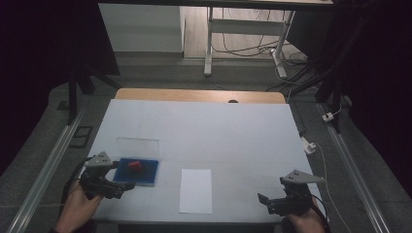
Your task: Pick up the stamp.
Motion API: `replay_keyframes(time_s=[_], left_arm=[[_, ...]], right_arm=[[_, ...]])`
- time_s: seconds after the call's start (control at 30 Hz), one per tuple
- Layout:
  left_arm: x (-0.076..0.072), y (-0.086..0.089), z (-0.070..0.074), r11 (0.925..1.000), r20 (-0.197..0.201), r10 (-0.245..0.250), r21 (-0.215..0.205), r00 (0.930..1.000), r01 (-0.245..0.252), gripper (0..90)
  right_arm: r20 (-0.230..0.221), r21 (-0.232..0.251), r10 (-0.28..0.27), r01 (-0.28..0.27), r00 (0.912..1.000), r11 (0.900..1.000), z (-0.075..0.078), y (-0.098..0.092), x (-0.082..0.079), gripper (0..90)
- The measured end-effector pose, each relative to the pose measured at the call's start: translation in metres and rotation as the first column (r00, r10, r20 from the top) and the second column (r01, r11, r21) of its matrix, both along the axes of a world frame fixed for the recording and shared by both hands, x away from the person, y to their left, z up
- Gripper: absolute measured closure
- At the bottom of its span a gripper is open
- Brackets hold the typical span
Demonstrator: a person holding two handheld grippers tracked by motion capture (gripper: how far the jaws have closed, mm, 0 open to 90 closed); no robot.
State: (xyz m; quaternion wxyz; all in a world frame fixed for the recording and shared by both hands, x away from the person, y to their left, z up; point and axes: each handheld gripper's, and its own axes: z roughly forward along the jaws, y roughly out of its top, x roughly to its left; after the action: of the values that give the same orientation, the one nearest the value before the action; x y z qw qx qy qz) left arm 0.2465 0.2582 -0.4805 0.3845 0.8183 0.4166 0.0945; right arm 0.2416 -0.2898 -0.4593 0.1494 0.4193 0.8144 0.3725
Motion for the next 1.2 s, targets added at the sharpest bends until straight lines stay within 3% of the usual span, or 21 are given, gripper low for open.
replay_keyframes(time_s=[0.13, 0.3, 0.57, 0.73, 0.87, 0.97, 1.0, 1.03, 1.2], left_arm=[[0.011, -0.004, -0.003, 0.9993, -0.004, -0.008, 0.036, 1.0, 0.009, 0.0], [0.023, -0.009, -0.007, 0.993, -0.007, -0.013, 0.118, 0.9999, 0.014, 0.0], [0.041, -0.006, -0.011, 0.9884, -0.027, -0.072, 0.132, 0.997, 0.075, 0.0], [0.05, -0.005, -0.016, 0.9776, -0.035, -0.13, 0.163, 0.9909, 0.134, 0.8], [0.053, -0.006, -0.017, 0.9642, -0.027, -0.153, 0.215, 0.9879, 0.155, 9.0], [0.054, -0.006, -0.017, 0.9557, -0.024, -0.174, 0.237, 0.9845, 0.175, 20.7], [0.054, -0.006, -0.017, 0.9529, -0.022, -0.183, 0.242, 0.9829, 0.183, 30.9], [0.054, -0.005, -0.016, 0.9504, -0.019, -0.187, 0.249, 0.9821, 0.186, 30.9], [0.056, -0.003, -0.016, 0.9456, -0.019, -0.209, 0.251, 0.9778, 0.206, 47.9]], right_arm=[[-0.001, -0.001, 0.001, -0.001, 1.0, 1.0, 0.0, 0.0, 0.0, 0.0], [-0.003, -0.002, 0.002, -0.002, 1.0, 1.0, 0.0, 0.0, 0.0, 0.0], [-0.007, -0.009, 0.004, -0.004, 1.0, 1.0, 0.0, 0.001, 0.0, 0.0], [-0.01, -0.011, 0.006, -0.006, 0.9999, 1.0, 0.0, 0.001, 0.001, 0.0], [-0.011, -0.01, 0.007, -0.008, 0.9999, 1.0, -0.001, 0.001, 0.0, 0.0], [-0.011, -0.011, 0.008, -0.008, 0.9999, 1.0, -0.001, 0.001, 0.0, 0.0], [-0.011, -0.012, 0.008, -0.009, 0.9999, 1.0, -0.001, 0.001, 0.0, 0.0], [-0.011, -0.012, 0.008, -0.009, 0.9999, 1.0, -0.001, 0.001, 0.0, 0.0], [-0.013, -0.012, 0.012, -0.012, 0.9998, 1.0, -0.001, 0.001, 0.0, 0.0]])
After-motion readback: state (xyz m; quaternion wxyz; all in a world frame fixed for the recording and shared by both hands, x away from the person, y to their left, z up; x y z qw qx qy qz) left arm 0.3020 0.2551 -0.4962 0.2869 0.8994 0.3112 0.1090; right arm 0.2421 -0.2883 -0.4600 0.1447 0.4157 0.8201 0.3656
